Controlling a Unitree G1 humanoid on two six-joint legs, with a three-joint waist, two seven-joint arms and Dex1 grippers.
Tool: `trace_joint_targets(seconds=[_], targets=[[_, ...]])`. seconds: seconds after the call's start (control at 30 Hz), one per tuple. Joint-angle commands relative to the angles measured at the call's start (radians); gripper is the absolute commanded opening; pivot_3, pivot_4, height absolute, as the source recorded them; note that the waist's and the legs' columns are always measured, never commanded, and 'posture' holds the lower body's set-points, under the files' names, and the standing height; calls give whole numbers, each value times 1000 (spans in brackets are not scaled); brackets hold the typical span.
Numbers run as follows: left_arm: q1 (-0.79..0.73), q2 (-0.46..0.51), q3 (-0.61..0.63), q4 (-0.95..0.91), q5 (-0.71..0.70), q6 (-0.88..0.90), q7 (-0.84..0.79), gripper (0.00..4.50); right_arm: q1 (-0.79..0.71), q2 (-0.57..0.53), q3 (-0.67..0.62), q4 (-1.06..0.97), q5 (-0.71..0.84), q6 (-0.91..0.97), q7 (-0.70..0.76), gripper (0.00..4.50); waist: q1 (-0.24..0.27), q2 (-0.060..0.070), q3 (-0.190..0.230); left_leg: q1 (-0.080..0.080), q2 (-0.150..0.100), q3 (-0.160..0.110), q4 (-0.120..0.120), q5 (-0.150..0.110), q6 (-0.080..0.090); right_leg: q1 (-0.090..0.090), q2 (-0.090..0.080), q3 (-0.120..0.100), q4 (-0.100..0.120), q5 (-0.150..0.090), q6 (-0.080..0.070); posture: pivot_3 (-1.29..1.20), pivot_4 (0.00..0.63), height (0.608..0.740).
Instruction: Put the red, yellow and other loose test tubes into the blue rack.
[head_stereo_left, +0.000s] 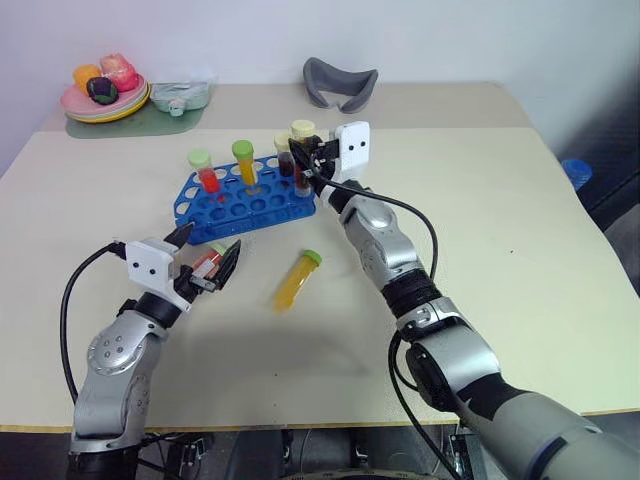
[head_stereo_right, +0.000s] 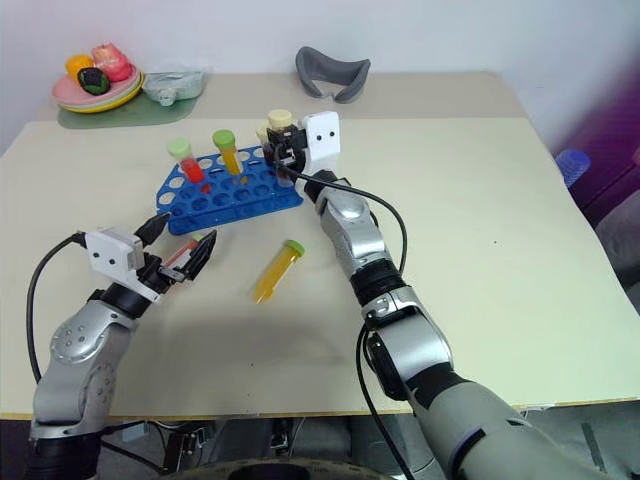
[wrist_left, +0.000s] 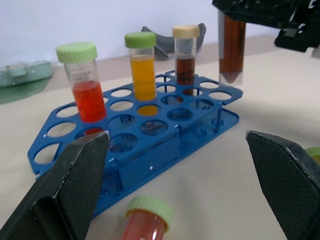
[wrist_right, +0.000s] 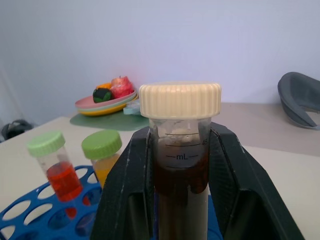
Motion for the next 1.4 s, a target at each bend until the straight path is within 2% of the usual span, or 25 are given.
trace_joint_targets(seconds=[0.03, 0.6, 0.97, 1.2, 1.4], targets=[[-19, -1, -1, -70, -1, 18, 24, 4500, -50, 30, -32, 23, -21, -69, 34, 861, -5, 0, 0, 0, 0, 0, 0, 0, 0, 0, 0, 0, 0, 0, 0, 0, 150, 735], [-86, 15, -17, -152, -31, 163, 54, 4500, -84, 77, -89, 201, -115, -179, 74, 861, -18, 0, 0, 0, 0, -1, 0, 1, -2, 0, 0, 0, 1, 0, 0, 0, 150, 735], [-71, 7, -12, -125, -37, 137, 18, 4500, -125, 86, -117, 288, -150, -236, 67, 861, -18, 0, 0, 0, 0, -1, 0, 1, -2, 0, 1, 0, 1, 0, 0, 0, 150, 735], [-38, 2, -4, -96, -34, 88, -7, 4500, -97, 95, -130, 280, -143, -242, 113, 861, -18, 0, 0, 0, 0, -1, 0, 1, -2, 0, 1, 0, 1, 0, 0, 0, 150, 735], [-24, 2, -4, -55, -31, 41, -29, 4500, -87, 102, -137, 267, -138, -253, 148, 3773, -18, 0, 0, 1, 0, -1, 0, 1, -2, 0, 1, 0, 1, 0, 0, 0, 150, 735]])
